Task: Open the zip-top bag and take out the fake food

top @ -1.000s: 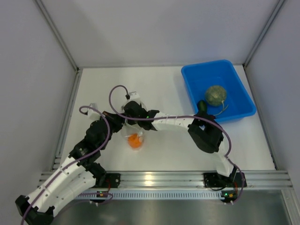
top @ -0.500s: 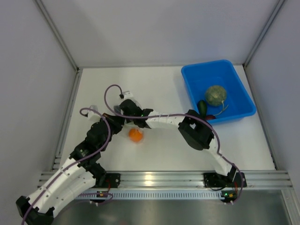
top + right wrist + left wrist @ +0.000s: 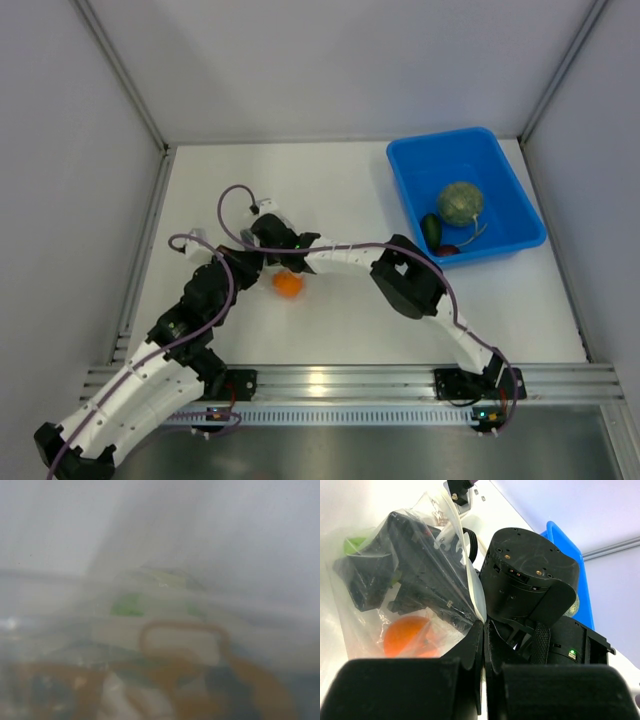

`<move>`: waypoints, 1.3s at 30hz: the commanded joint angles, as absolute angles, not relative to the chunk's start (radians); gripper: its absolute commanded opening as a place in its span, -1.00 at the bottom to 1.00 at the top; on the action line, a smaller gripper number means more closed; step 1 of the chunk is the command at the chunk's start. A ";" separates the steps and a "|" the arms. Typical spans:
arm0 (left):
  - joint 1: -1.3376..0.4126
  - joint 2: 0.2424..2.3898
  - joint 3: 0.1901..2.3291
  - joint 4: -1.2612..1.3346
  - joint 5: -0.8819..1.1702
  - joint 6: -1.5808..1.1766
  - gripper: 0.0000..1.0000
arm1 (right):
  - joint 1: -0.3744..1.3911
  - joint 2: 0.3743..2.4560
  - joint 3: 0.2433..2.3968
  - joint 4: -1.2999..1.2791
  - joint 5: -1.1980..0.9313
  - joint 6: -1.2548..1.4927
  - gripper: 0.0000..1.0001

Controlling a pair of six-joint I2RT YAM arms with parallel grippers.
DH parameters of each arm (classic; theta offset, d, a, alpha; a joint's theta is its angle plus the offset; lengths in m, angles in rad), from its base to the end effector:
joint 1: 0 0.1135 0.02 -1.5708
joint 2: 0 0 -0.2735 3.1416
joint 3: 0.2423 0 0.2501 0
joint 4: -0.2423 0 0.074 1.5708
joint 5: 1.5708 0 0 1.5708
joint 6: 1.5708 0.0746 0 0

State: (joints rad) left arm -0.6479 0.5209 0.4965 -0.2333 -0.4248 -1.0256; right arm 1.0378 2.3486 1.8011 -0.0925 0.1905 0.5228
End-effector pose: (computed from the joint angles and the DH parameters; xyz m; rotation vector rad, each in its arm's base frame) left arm 0.1495 -0.0746 0.2675 -0.6505 1.7627 -0.7927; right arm 0.3011 0.4825 0.1453 -0.4737 2.2273 0.6491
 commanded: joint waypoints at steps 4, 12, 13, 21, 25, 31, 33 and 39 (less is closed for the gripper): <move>-0.649 0.494 0.522 -0.235 -0.439 -1.000 -1.00 | 1.029 2.261 1.750 -0.051 0.221 0.512 0.23; -0.649 0.495 0.535 -0.238 -0.445 -0.996 -1.00 | 1.034 2.126 1.727 -0.184 0.244 0.520 0.20; -0.649 0.495 0.537 -0.239 -0.437 -0.993 -1.00 | 1.035 2.125 1.741 -0.248 0.247 0.515 0.20; -0.650 0.506 0.564 -0.236 -0.400 -0.960 -1.00 | 1.035 2.010 1.709 -0.345 0.256 0.508 0.06; -0.650 0.515 0.569 -0.236 -0.390 -0.965 -1.00 | 1.042 1.938 1.683 -0.370 0.259 0.485 0.03; -0.649 0.515 0.561 -0.235 -0.390 -0.979 -1.00 | 1.051 1.852 1.669 -0.449 0.293 0.443 0.02; -0.650 0.511 0.560 -0.235 -0.391 -0.980 -1.00 | 1.051 1.839 1.670 -0.477 0.314 0.430 -0.01; -0.649 0.499 0.572 -0.236 -0.403 -0.980 -1.00 | 1.051 1.850 1.684 -0.598 0.359 0.413 -0.05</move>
State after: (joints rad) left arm -0.6483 0.5106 0.5365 -0.2474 -0.3977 -0.9821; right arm 1.0447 1.8854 1.6619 -0.5175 0.3103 0.4358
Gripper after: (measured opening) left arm 0.020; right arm 0.659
